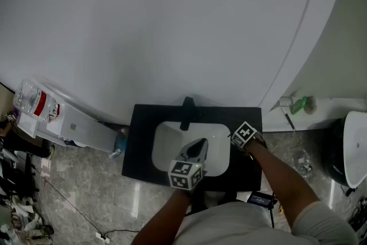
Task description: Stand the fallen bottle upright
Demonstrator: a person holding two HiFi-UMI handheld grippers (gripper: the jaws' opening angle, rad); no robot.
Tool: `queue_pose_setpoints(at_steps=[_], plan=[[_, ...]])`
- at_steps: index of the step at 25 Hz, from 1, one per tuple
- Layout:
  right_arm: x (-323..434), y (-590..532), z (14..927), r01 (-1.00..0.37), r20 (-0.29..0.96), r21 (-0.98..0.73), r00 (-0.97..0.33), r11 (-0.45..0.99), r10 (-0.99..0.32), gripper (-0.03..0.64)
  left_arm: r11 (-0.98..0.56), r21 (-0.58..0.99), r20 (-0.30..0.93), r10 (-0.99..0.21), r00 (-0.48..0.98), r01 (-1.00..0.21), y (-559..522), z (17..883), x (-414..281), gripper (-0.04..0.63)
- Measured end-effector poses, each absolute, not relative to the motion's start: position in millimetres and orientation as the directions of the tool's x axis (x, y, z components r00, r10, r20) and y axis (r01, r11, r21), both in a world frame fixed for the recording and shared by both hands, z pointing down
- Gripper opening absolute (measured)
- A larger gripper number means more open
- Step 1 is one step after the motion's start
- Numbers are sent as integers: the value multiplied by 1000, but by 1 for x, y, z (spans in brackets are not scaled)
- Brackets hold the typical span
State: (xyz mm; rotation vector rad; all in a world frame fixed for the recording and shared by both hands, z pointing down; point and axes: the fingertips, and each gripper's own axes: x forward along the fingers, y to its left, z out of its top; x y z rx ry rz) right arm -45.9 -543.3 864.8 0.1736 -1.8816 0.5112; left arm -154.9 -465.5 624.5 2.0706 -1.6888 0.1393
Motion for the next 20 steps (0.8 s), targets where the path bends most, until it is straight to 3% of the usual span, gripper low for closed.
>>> queue_pose_setpoints(at_steps=[6,13,20], plan=[[-21,-529,803,-405,849,-173,-523,898,-73,115,-210,283,325,-897,299,-936,-467,606,-135,8],[30,-497,784,-538,755,-45,-570,842,-324,115,-322,291,287,-869,404,-901,-466,591,-94,8],[49,-483,787,-603,725,-39,-566,797,-393,112,-399,279,278,-837,471,-873,-460,583,-67,8]])
